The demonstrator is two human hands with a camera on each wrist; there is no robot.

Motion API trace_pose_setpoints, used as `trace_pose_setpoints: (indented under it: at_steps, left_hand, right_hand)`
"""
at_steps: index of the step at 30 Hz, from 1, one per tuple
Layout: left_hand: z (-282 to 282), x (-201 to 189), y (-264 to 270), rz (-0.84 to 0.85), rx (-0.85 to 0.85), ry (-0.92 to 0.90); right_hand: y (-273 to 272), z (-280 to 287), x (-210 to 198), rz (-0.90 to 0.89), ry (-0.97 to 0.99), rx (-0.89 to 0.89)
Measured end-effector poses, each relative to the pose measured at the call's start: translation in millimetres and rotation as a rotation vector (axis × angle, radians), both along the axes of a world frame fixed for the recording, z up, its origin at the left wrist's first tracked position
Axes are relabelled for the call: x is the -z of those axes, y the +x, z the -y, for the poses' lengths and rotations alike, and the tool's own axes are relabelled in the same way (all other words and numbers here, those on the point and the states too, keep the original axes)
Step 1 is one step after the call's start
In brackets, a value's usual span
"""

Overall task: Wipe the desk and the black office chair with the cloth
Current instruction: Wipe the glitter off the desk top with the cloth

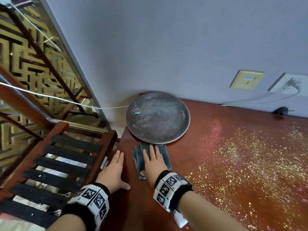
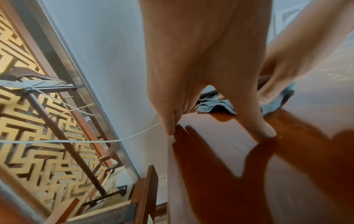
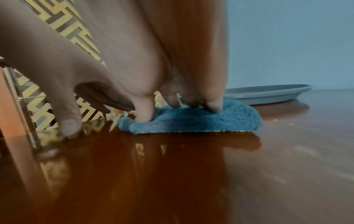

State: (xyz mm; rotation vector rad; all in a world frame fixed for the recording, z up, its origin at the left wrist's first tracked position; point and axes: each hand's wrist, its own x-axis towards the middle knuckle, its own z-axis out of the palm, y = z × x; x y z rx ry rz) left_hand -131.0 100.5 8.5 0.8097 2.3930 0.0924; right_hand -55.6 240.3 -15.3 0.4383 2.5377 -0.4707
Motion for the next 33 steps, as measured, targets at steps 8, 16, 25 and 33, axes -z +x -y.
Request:
trace_pose_setpoints:
  at_steps: [8,16,25,33]
  left_hand:
    - [15.9,0.1,-8.0,0.020,-0.037,0.041]
    - [21.8,8.6,-6.5,0.009,0.000,-0.015]
    - [-15.0,-2.4,-25.2,-0.011,-0.058,0.062]
    - [-82.6,10.1,-25.1,0.041,-0.336,0.430]
  right_hand:
    - [-63.0,27.9,-1.9,0.004,-0.027,-0.154]
    - [-50.9,4.9,7.5,-0.019,-0.002,-0.149]
    - [0.9,-45.8,1.7,-0.020,0.035,-0.132]
    - [39.4,-59.9,0.6,-0.020,0.041,-0.208]
